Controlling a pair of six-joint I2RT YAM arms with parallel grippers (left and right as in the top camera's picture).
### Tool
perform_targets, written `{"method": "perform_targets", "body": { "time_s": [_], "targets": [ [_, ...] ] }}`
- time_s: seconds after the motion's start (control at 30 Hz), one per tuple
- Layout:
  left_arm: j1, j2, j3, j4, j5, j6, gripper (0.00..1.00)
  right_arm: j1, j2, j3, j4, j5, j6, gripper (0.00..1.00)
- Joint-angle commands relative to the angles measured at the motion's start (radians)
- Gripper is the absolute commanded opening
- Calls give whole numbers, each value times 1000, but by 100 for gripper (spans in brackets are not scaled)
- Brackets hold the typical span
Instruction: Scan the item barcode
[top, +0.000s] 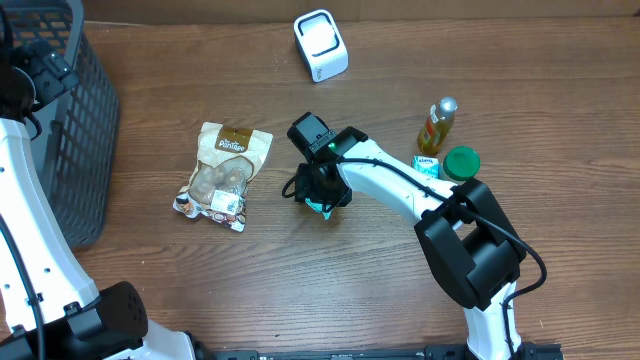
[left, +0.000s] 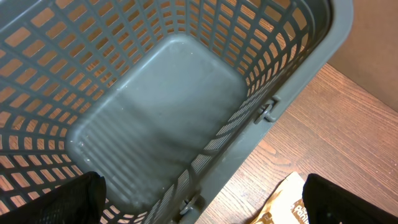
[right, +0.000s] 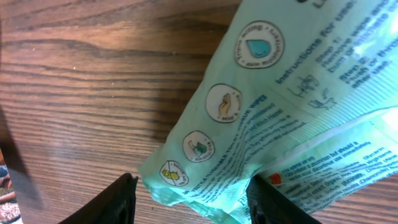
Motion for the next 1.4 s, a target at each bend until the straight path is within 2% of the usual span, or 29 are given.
{"method": "perform_targets", "body": {
  "time_s": [0.0,0.07,0.1,0.13,0.3,0.4,0.47,0.53,0.67,0.73,1.37],
  "targets": [
    [-3,3,9,4,-3,18,100,-6,48,-55,-8,64,-37,57],
    [-3,3,9,4,-2,18,99,-6,46,-39,0,37,-115,61],
    [-3,3,9,4,-2,18,100,-9,44,-14,-10,3,-170,68],
    [-3,3,9,4,-3,18,100,-12,39,17,-31,-15,-196,70],
    [-3,3,9,4,-2,18,99,-15,28,213,-211,-18,-209,70],
    [-3,3,9,4,-3,18,99,-15,28,267,-292,-6,-174,68],
    [-3,3,9,4,-2,18,100,-15,29,267,-320,36,-97,69],
    [-3,3,9,4,-2,18,99,-15,32,256,-325,79,-80,66],
    [-3,3,9,4,-3,18,99,-12,32,217,-320,103,-80,50],
    [-3,3,9,4,-3,18,100,-12,32,195,-313,116,-80,47],
    [-3,3,9,4,-3,18,100,-12,40,90,-203,159,-80,47]
  ]
}}
